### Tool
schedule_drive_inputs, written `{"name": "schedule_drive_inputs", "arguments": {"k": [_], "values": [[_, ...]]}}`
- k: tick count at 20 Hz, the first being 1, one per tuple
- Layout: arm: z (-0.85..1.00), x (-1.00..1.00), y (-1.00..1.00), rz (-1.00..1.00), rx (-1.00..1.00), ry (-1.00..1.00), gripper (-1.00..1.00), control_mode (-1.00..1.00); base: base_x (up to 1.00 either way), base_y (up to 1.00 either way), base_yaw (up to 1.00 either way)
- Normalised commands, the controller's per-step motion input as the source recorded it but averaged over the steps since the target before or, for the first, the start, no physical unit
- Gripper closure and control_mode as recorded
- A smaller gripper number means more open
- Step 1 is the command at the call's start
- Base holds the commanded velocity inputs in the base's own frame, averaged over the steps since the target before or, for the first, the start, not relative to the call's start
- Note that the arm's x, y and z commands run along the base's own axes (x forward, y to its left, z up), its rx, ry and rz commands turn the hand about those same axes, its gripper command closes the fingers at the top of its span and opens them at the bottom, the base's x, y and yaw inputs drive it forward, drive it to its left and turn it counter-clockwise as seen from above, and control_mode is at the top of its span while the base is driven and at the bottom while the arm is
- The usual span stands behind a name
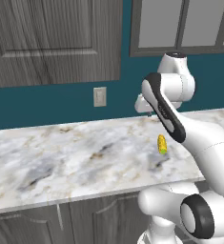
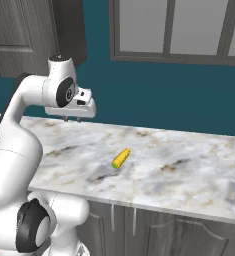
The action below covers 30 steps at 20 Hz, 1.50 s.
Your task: Place the corn in the correct fridge rack based on whether it is a fruit or vegetable. Finally, close the fridge door.
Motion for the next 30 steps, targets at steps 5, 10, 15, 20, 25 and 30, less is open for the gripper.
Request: {"name": "schedule_drive_inputs", "arguments": {"k": [5, 10, 15, 20, 25, 30], "values": [[-0.17, -0.1, -0.48, -0.2, 0.05, 0.05, -1.0, -1.0, 0.0, 0.0, 0.0], [-0.71, -0.01, -0.97, -0.37, 0.08, 0.22, -1.0, -1.0, 0.0, 0.0, 0.0], [-0.73, 0.27, -0.28, -0.25, 0.01, 0.24, -1.0, -1.0, 0.0, 0.0, 0.0], [-0.52, 0.22, -0.01, -0.15, 0.0, 0.12, -1.0, -1.0, 0.0, 0.0, 0.0], [-0.76, 0.16, -0.15, -0.1, 0.0, 0.08, -1.0, -1.0, 0.0, 0.0, 0.0], [-0.57, 0.36, -0.23, -0.09, 0.0, 0.06, -1.0, -1.0, 0.0, 0.0, 0.0]]}}
